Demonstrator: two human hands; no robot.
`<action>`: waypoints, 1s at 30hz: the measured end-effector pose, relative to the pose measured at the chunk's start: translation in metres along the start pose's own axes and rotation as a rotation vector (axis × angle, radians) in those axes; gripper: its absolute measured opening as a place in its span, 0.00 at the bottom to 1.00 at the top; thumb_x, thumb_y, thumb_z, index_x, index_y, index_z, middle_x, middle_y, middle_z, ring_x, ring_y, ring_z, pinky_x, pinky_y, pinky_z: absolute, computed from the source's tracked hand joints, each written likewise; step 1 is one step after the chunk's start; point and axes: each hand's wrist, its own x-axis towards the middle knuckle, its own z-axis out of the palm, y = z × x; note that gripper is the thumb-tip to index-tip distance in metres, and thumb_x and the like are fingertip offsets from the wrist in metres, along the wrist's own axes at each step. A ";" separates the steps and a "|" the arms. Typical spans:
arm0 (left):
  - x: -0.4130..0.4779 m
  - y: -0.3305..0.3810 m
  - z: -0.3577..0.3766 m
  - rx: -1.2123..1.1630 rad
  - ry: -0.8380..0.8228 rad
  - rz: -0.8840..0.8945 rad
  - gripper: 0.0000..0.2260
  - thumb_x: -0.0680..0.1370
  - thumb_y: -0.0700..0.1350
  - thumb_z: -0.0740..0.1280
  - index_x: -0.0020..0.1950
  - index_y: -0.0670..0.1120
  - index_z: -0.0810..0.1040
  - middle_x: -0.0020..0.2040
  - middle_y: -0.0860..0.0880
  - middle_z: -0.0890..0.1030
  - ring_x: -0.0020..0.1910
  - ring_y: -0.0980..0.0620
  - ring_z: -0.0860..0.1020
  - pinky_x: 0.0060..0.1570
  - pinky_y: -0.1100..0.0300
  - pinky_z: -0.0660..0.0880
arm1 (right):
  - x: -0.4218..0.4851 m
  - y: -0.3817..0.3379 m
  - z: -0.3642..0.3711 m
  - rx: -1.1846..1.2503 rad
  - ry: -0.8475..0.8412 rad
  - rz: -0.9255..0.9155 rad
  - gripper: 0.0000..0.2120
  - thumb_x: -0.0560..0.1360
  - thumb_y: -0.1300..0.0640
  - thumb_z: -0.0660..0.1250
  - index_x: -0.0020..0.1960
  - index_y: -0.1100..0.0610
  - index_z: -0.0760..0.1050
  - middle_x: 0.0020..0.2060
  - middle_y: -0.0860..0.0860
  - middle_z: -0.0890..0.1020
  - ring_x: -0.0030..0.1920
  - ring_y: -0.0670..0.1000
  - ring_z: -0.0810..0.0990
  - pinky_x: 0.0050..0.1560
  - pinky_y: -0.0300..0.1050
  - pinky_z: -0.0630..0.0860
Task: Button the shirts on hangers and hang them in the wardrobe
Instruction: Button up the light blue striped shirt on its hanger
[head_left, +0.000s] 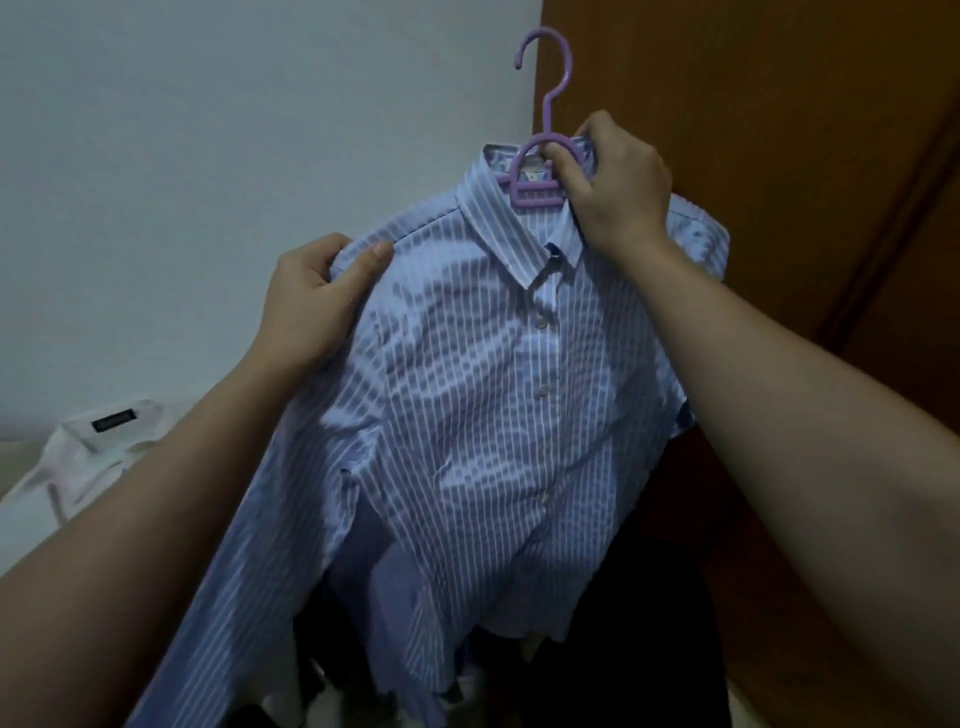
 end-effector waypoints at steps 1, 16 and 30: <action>-0.002 -0.002 0.004 0.002 -0.022 -0.008 0.22 0.81 0.51 0.69 0.34 0.41 0.66 0.29 0.49 0.64 0.27 0.59 0.62 0.28 0.63 0.61 | -0.003 0.004 0.002 0.009 -0.013 0.016 0.21 0.80 0.39 0.58 0.53 0.57 0.74 0.47 0.54 0.81 0.47 0.57 0.78 0.39 0.46 0.59; -0.044 -0.064 -0.006 -0.054 -0.161 -0.313 0.19 0.78 0.52 0.72 0.38 0.36 0.78 0.31 0.51 0.77 0.30 0.57 0.74 0.32 0.63 0.70 | -0.068 0.015 0.070 0.349 -0.406 0.138 0.21 0.78 0.40 0.64 0.40 0.57 0.66 0.33 0.57 0.75 0.37 0.60 0.74 0.37 0.56 0.68; -0.007 -0.098 0.034 0.477 -0.335 -0.009 0.20 0.78 0.61 0.59 0.47 0.46 0.78 0.38 0.50 0.79 0.40 0.46 0.78 0.42 0.52 0.71 | -0.096 -0.020 0.143 0.508 -0.441 0.196 0.15 0.77 0.48 0.68 0.39 0.52 0.67 0.34 0.51 0.74 0.39 0.59 0.77 0.40 0.53 0.69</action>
